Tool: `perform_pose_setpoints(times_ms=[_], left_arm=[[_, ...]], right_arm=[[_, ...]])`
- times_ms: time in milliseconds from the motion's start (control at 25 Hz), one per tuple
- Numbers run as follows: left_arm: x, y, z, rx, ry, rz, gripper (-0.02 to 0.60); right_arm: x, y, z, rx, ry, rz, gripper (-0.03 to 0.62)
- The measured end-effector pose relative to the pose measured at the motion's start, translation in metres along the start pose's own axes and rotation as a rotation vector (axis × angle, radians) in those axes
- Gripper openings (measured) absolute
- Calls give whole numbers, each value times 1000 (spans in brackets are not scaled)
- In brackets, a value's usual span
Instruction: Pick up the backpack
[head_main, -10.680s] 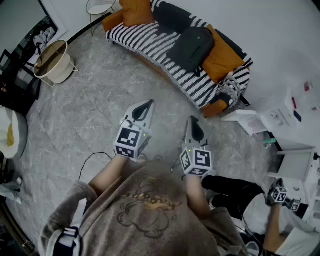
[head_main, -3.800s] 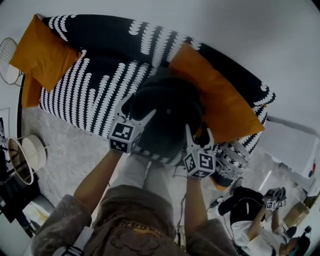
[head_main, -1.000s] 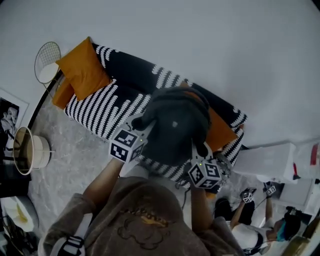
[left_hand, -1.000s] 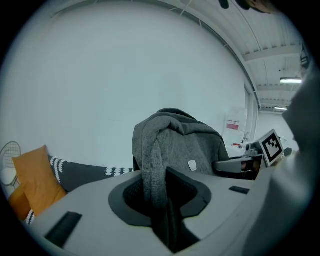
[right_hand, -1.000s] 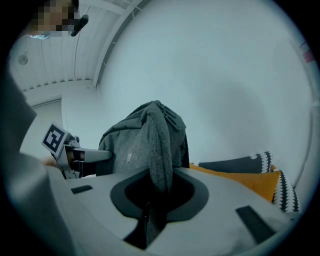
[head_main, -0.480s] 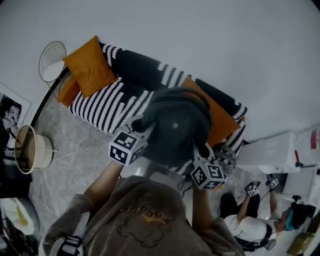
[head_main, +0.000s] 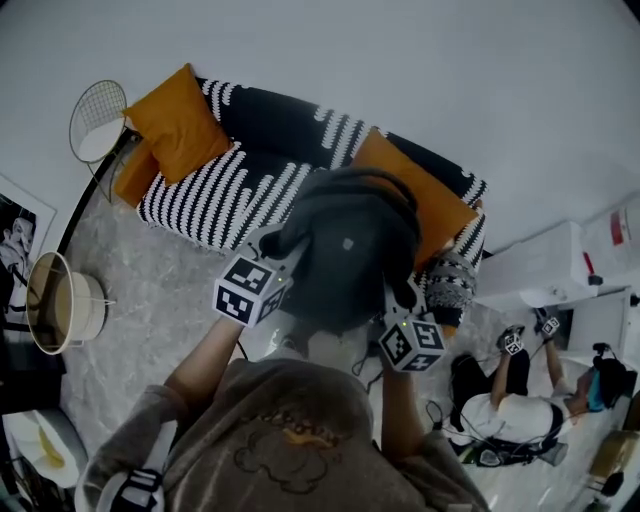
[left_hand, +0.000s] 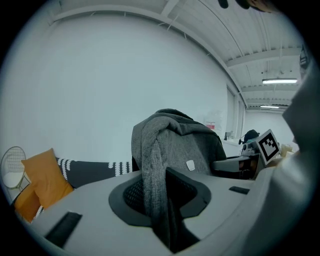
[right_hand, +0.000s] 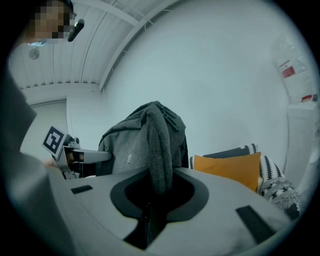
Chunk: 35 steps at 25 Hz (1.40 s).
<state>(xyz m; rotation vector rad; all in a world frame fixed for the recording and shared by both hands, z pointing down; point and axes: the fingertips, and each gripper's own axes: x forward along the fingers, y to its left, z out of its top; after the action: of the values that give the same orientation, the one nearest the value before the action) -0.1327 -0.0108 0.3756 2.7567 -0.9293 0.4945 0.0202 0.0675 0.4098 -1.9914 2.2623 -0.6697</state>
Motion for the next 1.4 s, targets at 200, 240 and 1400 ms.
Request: perform_pose_setpoints(times_ms=[200, 240, 1400], left_arm=[[-31, -12, -8, -4, -7, 3, 81], [-35, -15, -8, -7, -11, 7, 81], [-63, -74, -24, -28, -16, 44, 81]], right_arm=[[-26, 20, -8, -6, 0, -1, 51], [-30, 22, -8, -11, 0, 3, 51], [-88, 13, -21, -8, 6, 33, 51]])
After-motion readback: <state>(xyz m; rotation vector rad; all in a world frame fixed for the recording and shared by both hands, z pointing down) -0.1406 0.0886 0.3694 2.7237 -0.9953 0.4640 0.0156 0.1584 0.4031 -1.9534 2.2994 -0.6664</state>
